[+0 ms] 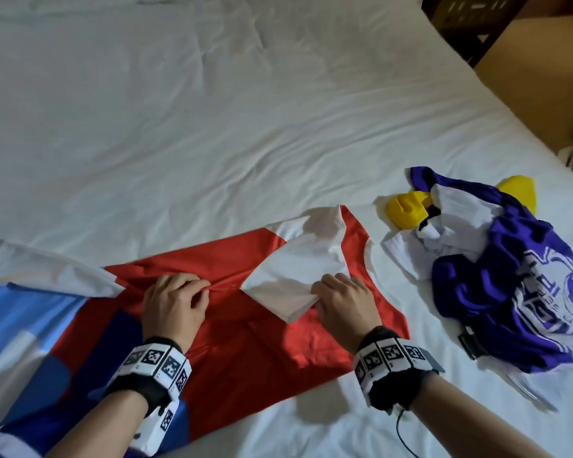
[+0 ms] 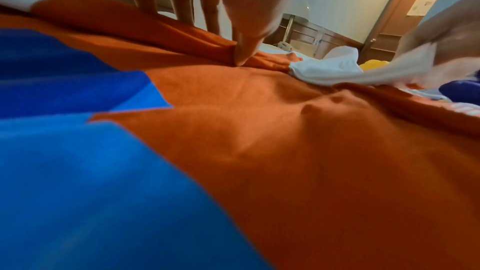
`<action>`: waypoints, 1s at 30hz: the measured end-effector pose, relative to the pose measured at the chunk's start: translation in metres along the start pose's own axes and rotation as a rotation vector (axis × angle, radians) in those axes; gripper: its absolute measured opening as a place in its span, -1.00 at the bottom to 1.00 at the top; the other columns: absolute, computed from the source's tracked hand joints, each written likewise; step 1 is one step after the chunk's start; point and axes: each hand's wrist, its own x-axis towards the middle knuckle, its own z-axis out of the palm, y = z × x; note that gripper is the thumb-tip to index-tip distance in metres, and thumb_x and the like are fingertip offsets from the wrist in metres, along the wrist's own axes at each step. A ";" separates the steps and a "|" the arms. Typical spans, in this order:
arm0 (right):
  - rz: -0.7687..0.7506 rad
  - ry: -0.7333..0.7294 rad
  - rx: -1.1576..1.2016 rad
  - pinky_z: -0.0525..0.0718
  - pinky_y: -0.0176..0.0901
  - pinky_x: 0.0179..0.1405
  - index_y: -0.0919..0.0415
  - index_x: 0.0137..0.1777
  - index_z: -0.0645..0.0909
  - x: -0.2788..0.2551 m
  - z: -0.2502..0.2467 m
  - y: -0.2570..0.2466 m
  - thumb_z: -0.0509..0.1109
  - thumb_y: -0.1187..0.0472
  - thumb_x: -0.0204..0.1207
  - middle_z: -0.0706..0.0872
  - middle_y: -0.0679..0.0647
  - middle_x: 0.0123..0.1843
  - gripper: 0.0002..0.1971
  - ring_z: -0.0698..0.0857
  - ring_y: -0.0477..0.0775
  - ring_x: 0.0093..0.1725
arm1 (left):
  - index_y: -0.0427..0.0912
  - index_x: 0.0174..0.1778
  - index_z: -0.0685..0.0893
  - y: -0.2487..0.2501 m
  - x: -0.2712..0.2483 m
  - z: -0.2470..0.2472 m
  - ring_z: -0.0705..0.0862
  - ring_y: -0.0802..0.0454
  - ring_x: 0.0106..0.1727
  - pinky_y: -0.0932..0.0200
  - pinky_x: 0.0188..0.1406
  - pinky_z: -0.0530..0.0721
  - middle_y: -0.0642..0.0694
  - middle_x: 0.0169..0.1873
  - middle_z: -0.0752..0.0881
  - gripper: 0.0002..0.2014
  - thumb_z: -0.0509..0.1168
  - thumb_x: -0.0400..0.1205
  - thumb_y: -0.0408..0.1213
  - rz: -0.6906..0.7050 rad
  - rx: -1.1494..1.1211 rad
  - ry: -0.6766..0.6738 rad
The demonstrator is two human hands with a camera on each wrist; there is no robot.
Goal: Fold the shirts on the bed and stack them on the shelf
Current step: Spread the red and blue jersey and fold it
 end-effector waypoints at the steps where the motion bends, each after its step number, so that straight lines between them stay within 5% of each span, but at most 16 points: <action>1: 0.017 0.006 0.028 0.58 -0.05 -0.43 0.09 -0.35 0.61 -0.001 -0.005 -0.004 0.21 0.17 0.31 0.61 -0.03 -0.38 -0.85 0.63 0.12 -0.37 | -0.10 -0.17 0.86 0.002 -0.001 -0.001 0.68 -0.19 -0.08 -0.15 -0.06 0.64 -0.05 -0.12 0.78 -0.69 0.21 0.46 -0.12 -0.013 0.010 -0.001; 6: -0.030 -0.161 0.114 0.60 -0.11 -0.50 0.04 -0.25 0.62 -0.021 0.007 -0.009 0.21 0.12 0.27 0.63 -0.07 -0.35 -0.84 0.69 0.09 -0.39 | -0.15 0.18 0.77 0.052 -0.016 -0.006 0.64 -0.16 0.21 -0.19 0.28 0.53 -0.11 0.15 0.72 -0.49 0.42 0.34 -0.01 0.191 -0.120 -0.075; 10: 0.021 -0.400 -0.045 0.55 -0.11 -0.45 -0.14 -0.17 0.63 -0.027 0.006 0.000 0.62 -0.05 -0.16 0.65 -0.21 -0.30 -0.53 0.70 -0.05 -0.31 | 0.00 0.15 0.75 0.095 -0.034 0.007 0.63 0.03 0.15 -0.08 0.15 0.54 0.12 0.06 0.73 -0.32 0.45 0.15 0.26 0.315 -0.161 -0.268; 12: 0.061 -0.394 -0.078 0.53 -0.10 -0.47 -0.13 -0.30 0.62 -0.030 0.004 0.005 0.67 -0.04 -0.28 0.62 -0.20 -0.37 -0.52 0.69 -0.05 -0.36 | 0.08 0.00 0.75 0.101 -0.039 0.015 0.62 0.04 0.10 -0.06 0.03 0.52 0.18 0.00 0.71 -0.46 0.41 0.13 0.23 0.327 -0.104 -0.325; 16: 0.032 -0.277 -0.032 0.52 -0.05 -0.49 -0.06 -0.52 0.61 -0.030 -0.011 0.014 0.43 -0.01 -0.08 0.57 -0.13 -0.47 -0.88 0.64 0.02 -0.42 | 0.02 -0.41 0.69 0.104 -0.044 0.021 0.68 -0.03 -0.11 0.03 -0.11 0.45 0.16 -0.24 0.70 -0.86 0.24 0.23 -0.09 0.271 -0.161 -0.245; 20: 0.003 -0.343 0.197 0.60 -0.08 -0.27 0.01 -0.34 0.74 -0.008 -0.039 0.029 0.20 -0.14 0.23 0.68 -0.08 -0.29 -0.66 0.68 0.07 -0.25 | -0.06 -0.54 0.61 0.108 -0.034 0.004 0.63 0.08 -0.27 0.06 -0.15 0.58 0.14 -0.45 0.64 -0.87 0.28 0.33 -0.22 0.241 -0.374 -0.137; 24: 0.205 -0.274 0.712 0.60 -0.27 -0.38 0.17 -0.34 0.71 0.040 -0.065 0.042 0.48 -0.02 0.40 0.73 -0.02 -0.42 -0.74 0.69 -0.13 -0.40 | -0.19 -0.52 0.67 0.109 0.001 -0.013 0.51 0.26 -0.48 0.25 -0.43 0.46 0.09 -0.59 0.56 -0.74 0.31 0.34 -0.08 -0.206 -0.779 -0.111; 27: 0.502 -0.171 0.893 0.54 -0.19 -0.35 0.13 -0.42 0.63 0.073 -0.041 0.044 0.47 0.00 0.53 0.64 -0.12 -0.51 -0.67 0.63 -0.11 -0.40 | -0.06 -0.46 0.73 0.103 0.030 -0.005 0.59 0.26 -0.35 0.24 -0.23 0.53 0.15 -0.47 0.69 -0.79 0.44 0.44 -0.05 -0.606 -0.975 -0.058; 30: 0.649 -0.202 0.796 0.51 -0.15 -0.29 0.04 -0.41 0.62 0.077 -0.009 0.049 0.41 -0.19 0.52 0.59 -0.05 -0.41 -0.62 0.60 0.05 -0.26 | -0.06 -0.39 0.71 0.097 0.036 0.006 0.65 0.11 -0.25 0.07 -0.06 0.60 0.09 -0.38 0.72 -0.67 0.45 0.52 0.11 -0.793 -0.894 -0.089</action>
